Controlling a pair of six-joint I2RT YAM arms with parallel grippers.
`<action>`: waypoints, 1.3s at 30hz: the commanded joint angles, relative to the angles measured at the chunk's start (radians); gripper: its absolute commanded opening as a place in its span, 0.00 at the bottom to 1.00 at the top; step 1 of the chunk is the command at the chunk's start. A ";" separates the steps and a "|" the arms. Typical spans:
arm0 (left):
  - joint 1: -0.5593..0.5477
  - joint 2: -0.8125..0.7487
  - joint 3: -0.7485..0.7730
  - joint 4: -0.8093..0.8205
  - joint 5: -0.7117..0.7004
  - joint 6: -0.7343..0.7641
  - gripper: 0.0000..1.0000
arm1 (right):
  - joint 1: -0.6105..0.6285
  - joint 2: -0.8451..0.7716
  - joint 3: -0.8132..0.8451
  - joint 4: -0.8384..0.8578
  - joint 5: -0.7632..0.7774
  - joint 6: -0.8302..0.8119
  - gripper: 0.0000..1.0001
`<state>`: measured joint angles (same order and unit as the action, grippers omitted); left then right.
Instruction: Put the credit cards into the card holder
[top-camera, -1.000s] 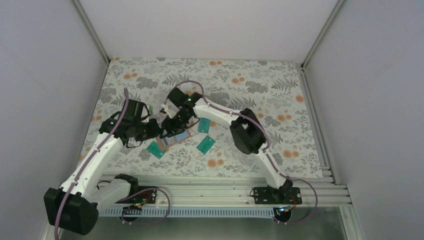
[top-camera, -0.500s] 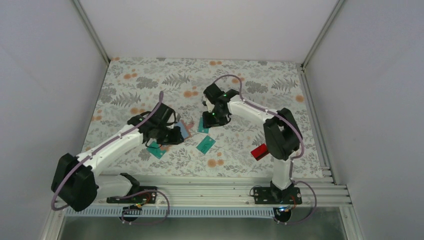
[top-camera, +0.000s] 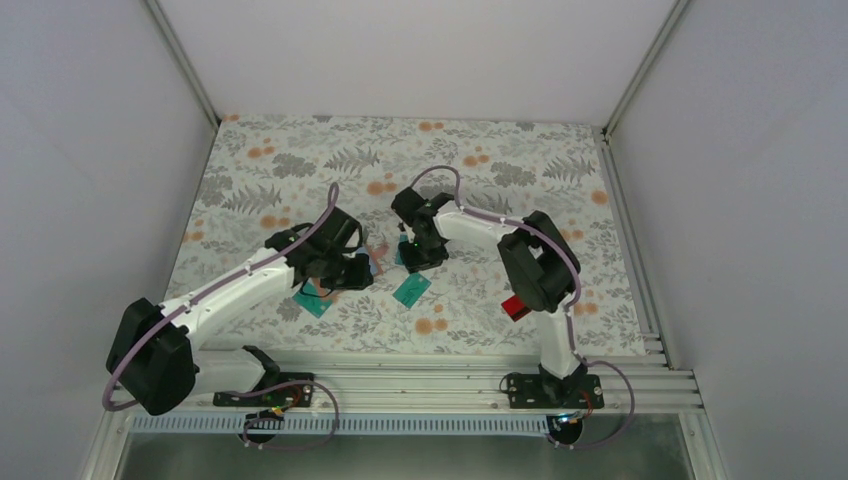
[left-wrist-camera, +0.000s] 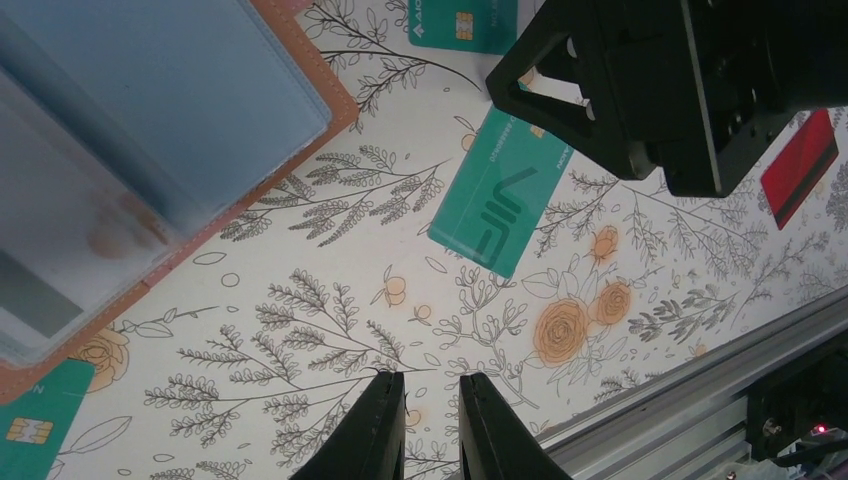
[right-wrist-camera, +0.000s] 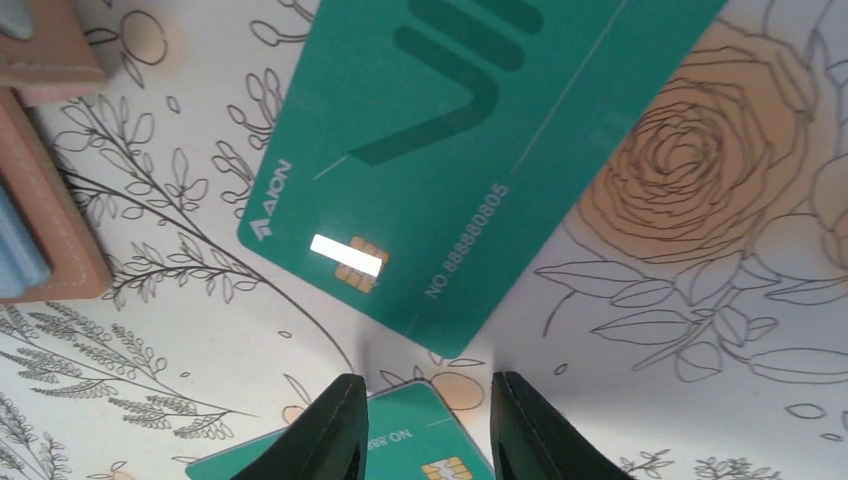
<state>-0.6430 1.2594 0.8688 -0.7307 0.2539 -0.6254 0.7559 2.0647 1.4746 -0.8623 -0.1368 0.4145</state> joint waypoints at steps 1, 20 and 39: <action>-0.007 -0.024 -0.016 0.009 -0.024 -0.017 0.16 | 0.035 0.044 -0.022 0.011 -0.021 -0.007 0.31; -0.025 -0.037 -0.103 0.054 0.028 -0.009 0.16 | 0.219 -0.105 -0.294 0.033 -0.235 -0.008 0.27; -0.140 -0.107 -0.457 0.312 0.333 -0.290 0.65 | 0.231 -0.119 -0.346 0.061 -0.273 -0.008 0.25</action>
<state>-0.7662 1.1522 0.4519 -0.5438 0.4900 -0.8234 0.9665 1.9156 1.1908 -0.7872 -0.4515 0.4023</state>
